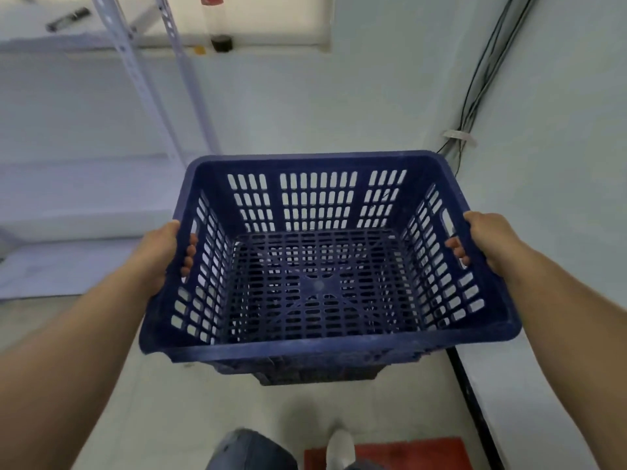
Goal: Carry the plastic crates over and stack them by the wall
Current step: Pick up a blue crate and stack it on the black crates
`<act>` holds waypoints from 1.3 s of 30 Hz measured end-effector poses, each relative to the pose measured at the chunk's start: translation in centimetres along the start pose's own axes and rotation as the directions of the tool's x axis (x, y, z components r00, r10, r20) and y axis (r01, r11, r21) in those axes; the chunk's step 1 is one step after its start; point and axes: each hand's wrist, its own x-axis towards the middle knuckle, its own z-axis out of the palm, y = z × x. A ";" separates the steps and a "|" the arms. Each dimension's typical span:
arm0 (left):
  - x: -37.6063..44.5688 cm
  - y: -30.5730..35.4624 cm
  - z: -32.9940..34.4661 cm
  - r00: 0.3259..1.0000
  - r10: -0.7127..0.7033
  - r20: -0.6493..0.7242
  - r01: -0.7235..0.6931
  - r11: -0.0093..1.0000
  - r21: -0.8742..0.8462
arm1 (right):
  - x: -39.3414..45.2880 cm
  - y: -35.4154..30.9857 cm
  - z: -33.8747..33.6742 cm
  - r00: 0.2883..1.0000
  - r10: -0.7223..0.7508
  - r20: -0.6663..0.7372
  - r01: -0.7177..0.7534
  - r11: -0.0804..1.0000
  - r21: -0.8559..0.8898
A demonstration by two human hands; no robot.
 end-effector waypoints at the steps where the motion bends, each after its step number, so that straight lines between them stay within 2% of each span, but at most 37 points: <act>1: 0.4 0.0 0.3 1.000 -0.002 -0.003 0.002 1.000 -0.003 | 0.8 -0.3 0.3 1.000 0.002 0.003 -0.002 1.000 -0.008; 11: 5.8 0.8 1.4 0.996 -0.069 -0.059 0.068 0.998 -0.012 | 6.6 -2.0 3.9 0.999 0.030 0.043 -0.029 0.999 -0.025; 28: 11.0 -2.0 4.7 0.990 -0.128 -0.059 0.130 0.991 0.029 | 11.7 1.5 5.8 0.989 0.147 0.001 -0.147 0.988 -0.055; 33: 11.5 -1.5 4.5 0.988 -0.141 -0.060 0.144 0.988 0.048 | 11.9 1.3 6.0 0.980 0.194 0.044 -0.192 0.980 -0.051; 39: 11.5 -1.7 3.1 0.986 -0.148 -0.070 0.153 0.986 0.068 | 11.7 0.8 7.1 0.977 0.187 0.100 -0.181 0.981 -0.069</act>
